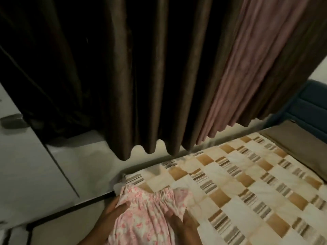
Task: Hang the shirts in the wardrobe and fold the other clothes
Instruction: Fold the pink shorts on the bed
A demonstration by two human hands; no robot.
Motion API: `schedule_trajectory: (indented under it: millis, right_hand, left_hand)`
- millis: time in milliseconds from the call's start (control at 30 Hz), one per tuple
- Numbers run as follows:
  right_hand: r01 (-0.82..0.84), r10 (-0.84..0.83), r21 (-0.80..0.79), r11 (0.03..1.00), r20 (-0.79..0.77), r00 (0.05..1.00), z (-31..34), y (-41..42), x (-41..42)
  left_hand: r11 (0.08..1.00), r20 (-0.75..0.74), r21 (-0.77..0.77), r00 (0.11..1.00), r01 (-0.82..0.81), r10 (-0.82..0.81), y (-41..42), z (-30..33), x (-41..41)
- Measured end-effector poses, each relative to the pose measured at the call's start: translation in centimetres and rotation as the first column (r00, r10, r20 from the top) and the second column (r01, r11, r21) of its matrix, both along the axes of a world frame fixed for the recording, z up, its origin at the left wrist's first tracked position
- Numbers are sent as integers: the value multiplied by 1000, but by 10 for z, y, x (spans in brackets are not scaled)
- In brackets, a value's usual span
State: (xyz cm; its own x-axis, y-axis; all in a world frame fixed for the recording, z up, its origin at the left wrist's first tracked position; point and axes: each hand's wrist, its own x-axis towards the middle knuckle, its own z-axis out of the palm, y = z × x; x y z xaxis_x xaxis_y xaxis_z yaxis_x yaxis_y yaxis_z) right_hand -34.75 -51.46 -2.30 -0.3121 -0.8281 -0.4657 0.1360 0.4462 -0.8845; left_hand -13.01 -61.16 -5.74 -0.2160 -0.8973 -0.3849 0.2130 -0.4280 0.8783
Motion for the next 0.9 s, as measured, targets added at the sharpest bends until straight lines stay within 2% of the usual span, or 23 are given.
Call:
schedule_trajectory:
  millis: [67, 100, 233, 300, 400, 467, 533, 567, 700, 767, 833, 900]
  right_hand:
    - [15, -14, -28, 999, 37, 999, 18, -30, 1]
    - [1, -1, -26, 1000, 1, 1000, 21, -47, 6]
    - [-35, 37, 32, 999, -82, 996, 21, -120, 38]
    - [-34, 35, 12, 999, -79, 996, 24, -146, 54]
    - [-172, 171, 48, 984, 13, 985, 28, -186, 92]
    - [-212, 211, 13, 977, 54, 976, 34, -201, 103]
    - [-315, 315, -21, 949, 154, 937, 34, -215, 141]
    - [-321, 322, -36, 946, 166, 932, 33, -221, 140]
    - [-508, 515, -111, 854, 318, 796, 42, -239, 223]
    - [-558, 569, -139, 818, 335, 751, 48, -242, 246]
    - [-688, 690, -152, 710, 344, 637, 62, -246, 299]
    - [-713, 725, -183, 677, 330, 604, 64, -249, 309]
  left_hand:
    - [997, 27, 74, 1000, -11, 9, -24, -4, 13]
    - [995, 32, 98, 999, -18, 15, -36, 1, 19]
    - [987, 31, 141, 997, -76, 72, -89, 19, 52]
    - [985, 70, 129, 992, -111, 102, -107, 29, 69]
    - [966, 44, 113, 972, -234, 230, -120, 41, 112]
    - [964, 26, 109, 971, -241, 239, -121, 50, 126]
    - [936, 57, 79, 939, -343, 339, -108, 64, 163]
    - [938, 63, 85, 942, -335, 330, -107, 70, 163]
    - [843, 21, 150, 854, -517, 520, -68, 88, 235]
    - [827, 10, 193, 844, -527, 536, -60, 92, 254]
    - [780, 8, 156, 790, -606, 613, -40, 88, 299]
    - [768, 1, 154, 777, -622, 630, -37, 92, 309]
